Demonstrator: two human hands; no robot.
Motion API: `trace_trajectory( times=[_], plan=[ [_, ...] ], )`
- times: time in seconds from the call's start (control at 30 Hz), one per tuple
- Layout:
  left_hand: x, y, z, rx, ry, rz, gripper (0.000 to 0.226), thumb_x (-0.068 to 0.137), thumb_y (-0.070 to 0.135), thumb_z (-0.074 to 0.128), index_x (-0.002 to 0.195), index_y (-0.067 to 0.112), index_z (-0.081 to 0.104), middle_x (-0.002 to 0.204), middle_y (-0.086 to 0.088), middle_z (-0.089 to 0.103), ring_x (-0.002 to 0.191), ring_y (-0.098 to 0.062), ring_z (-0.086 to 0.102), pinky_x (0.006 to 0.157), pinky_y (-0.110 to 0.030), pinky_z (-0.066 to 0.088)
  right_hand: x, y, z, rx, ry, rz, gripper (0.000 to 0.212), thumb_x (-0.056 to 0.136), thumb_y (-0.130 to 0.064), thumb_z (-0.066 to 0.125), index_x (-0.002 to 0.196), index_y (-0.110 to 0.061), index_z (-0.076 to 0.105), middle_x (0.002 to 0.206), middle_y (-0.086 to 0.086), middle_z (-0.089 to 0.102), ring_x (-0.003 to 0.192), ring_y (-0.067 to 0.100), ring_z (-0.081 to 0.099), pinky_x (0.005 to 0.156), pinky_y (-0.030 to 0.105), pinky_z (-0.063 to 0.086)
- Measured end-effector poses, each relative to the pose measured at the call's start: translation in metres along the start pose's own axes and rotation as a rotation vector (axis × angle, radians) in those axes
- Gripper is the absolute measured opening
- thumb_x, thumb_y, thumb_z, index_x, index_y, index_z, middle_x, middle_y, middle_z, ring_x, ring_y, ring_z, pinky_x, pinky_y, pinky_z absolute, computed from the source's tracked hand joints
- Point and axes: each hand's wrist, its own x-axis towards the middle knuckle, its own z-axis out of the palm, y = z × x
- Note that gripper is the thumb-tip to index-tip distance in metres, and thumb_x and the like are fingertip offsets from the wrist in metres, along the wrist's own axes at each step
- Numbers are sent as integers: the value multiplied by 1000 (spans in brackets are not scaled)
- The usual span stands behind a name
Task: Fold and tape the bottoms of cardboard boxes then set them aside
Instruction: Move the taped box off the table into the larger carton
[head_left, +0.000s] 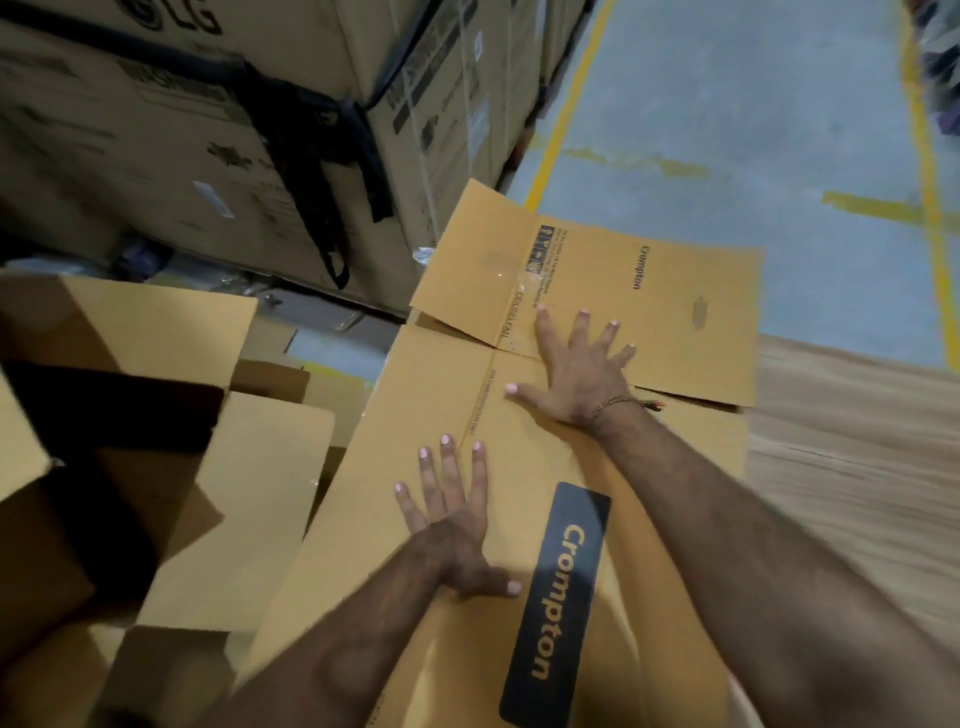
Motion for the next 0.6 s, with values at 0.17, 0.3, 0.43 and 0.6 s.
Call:
trace_trajectory(
  times=[0.17, 0.3, 0.43, 0.6],
  plan=[
    [4, -1, 4, 11, 20, -1, 167, 65, 73, 85, 134, 25, -60, 129, -15, -73, 123, -44, -63, 111, -78, -19, 26, -64, 19, -164, 90, -120, 104, 75, -98, 15, 161, -45, -8, 170, 25, -10, 148, 64, -10, 106, 86, 0],
    [7, -1, 4, 4, 31, 4, 168, 64, 72, 86, 136, 25, -58, 131, -15, -72, 126, -45, -61, 110, -80, -18, 36, -70, 17, -182, 92, -119, 101, 76, -98, 16, 161, -48, -3, 169, 26, -12, 148, 63, -13, 107, 86, -1],
    [6, 1, 4, -2, 38, 1, 168, 64, 70, 87, 136, 26, -58, 131, -15, -72, 126, -45, -61, 111, -80, -18, 36, -69, 9, -163, 5, -101, 103, 74, -99, 29, 160, -52, -3, 170, 23, -14, 149, 62, -14, 108, 86, -1],
    [3, 1, 3, 12, 35, -1, 167, 65, 74, 85, 134, 24, -59, 129, -16, -72, 125, -47, -61, 112, -79, -16, 26, -47, -2, 34, 12, -137, 84, 87, -74, 57, 160, -46, 26, 174, 10, 2, 158, 43, -2, 119, 76, 6]
  ],
)
